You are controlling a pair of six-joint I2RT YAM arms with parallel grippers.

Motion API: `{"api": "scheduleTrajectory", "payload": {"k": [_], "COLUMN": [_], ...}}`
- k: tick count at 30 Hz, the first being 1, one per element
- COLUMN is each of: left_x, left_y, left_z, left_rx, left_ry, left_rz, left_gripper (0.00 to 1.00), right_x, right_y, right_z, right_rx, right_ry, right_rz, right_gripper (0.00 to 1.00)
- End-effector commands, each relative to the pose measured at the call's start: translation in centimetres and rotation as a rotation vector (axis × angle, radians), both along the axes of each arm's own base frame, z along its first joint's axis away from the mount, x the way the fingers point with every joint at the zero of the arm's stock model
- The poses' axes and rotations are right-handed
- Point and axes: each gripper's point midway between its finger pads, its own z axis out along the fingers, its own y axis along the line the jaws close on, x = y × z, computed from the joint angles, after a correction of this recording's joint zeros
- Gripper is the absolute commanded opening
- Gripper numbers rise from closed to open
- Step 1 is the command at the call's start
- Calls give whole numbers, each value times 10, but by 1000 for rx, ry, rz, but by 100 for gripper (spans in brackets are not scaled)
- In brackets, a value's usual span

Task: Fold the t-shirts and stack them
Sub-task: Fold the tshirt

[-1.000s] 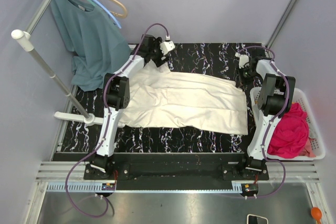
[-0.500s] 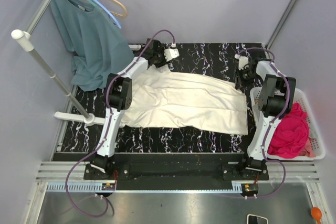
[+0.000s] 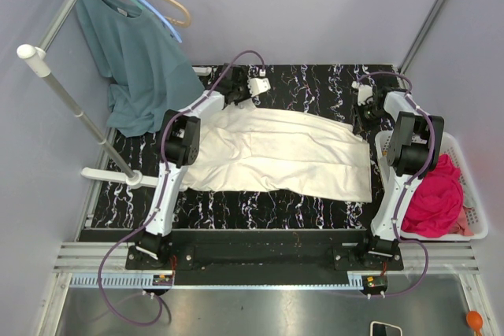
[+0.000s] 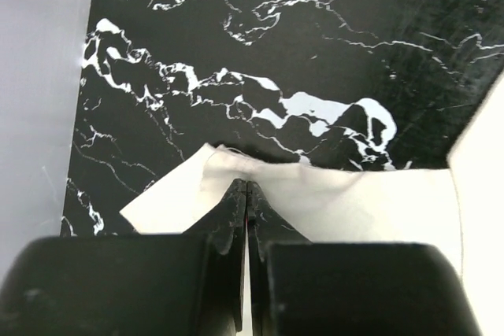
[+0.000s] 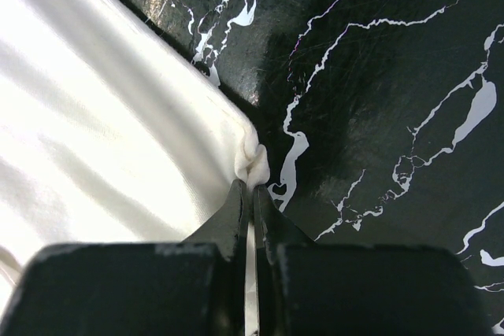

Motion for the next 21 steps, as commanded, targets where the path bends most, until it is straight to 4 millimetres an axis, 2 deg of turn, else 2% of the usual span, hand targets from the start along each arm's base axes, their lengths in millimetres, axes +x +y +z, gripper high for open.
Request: {"api": "scheduleTrajectory", "payload": {"k": [1, 8, 11, 15, 16, 17, 18, 19, 20, 21], "left_x": [15, 3, -6, -11, -13, -12, -8, -9, -10, -2], "left_y": [0, 7, 11, 19, 19, 21, 22, 26, 26, 25], "left_z": [85, 124, 129, 122, 113, 110, 114, 96, 89, 89], "left_rx": [-60, -58, -37, 4, 13, 16, 9, 22, 23, 2], "left_ry": [-153, -186, -182, -159, -131, -121, -121, -69, -39, -24], "left_rz": [53, 55, 47, 41, 44, 51, 59, 67, 68, 78], "left_gripper": [0, 0, 0, 0, 7, 24, 66, 78, 91, 99], "right_x": [-14, -16, -17, -16, -16, -17, -17, -18, -18, -20], "right_y": [1, 3, 3, 3, 3, 4, 4, 5, 5, 6], "right_z": [1, 0, 1, 5, 6, 6, 6, 7, 7, 6], "right_rx": [-22, -12, -10, -11, -11, -10, -6, -5, -1, 1], "right_ry": [35, 41, 41, 29, 27, 28, 28, 28, 28, 34], "right_rz": [13, 11, 11, 12, 12, 12, 12, 12, 12, 12], "right_gripper": [0, 0, 0, 0, 0, 0, 0, 0, 0, 0]}}
